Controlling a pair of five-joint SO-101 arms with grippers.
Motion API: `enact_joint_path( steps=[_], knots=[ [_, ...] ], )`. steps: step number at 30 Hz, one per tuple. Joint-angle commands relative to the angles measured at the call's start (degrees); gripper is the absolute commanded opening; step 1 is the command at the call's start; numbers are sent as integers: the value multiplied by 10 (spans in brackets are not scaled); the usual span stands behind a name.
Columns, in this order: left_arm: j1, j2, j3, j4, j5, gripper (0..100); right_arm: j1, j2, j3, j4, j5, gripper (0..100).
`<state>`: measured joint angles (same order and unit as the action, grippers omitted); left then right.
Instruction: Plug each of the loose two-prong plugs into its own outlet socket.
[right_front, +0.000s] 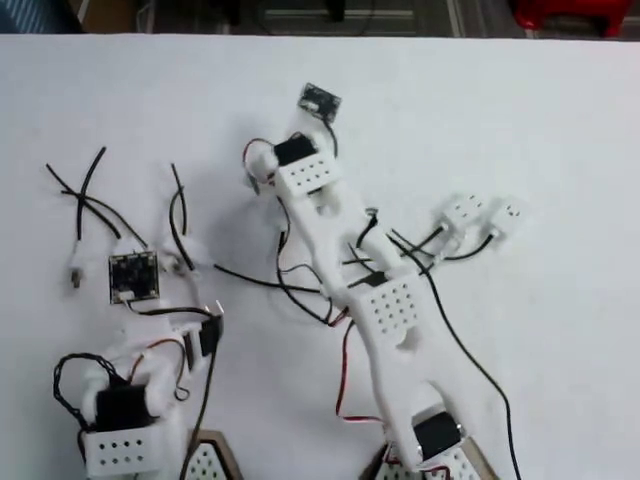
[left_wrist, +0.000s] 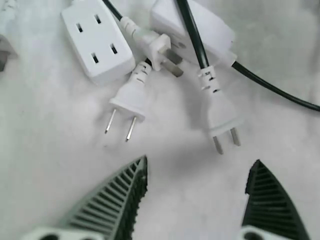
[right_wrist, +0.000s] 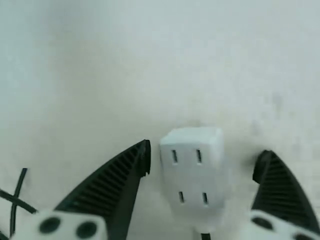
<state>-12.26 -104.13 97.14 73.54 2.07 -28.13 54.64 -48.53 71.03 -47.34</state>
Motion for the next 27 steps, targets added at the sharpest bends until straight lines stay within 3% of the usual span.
enact_joint_path(
  steps=[1, 6, 13, 19, 27],
  knots=[
    [5, -1, -1, -1, 4, 313, 9, -7, -84, 80, 24, 355],
    [5, -1, -1, -1, 4, 313, 29, -11, -182, 155, 106, 355],
    [5, -1, -1, -1, 4, 313, 76, -15, -435, 278, 201, 354],
    [5, -1, -1, -1, 4, 313, 102, -136, -395, 276, 321, 354],
    [5, -1, -1, -1, 4, 313, 102, -364, -295, 277, 376, 354]
  ],
)
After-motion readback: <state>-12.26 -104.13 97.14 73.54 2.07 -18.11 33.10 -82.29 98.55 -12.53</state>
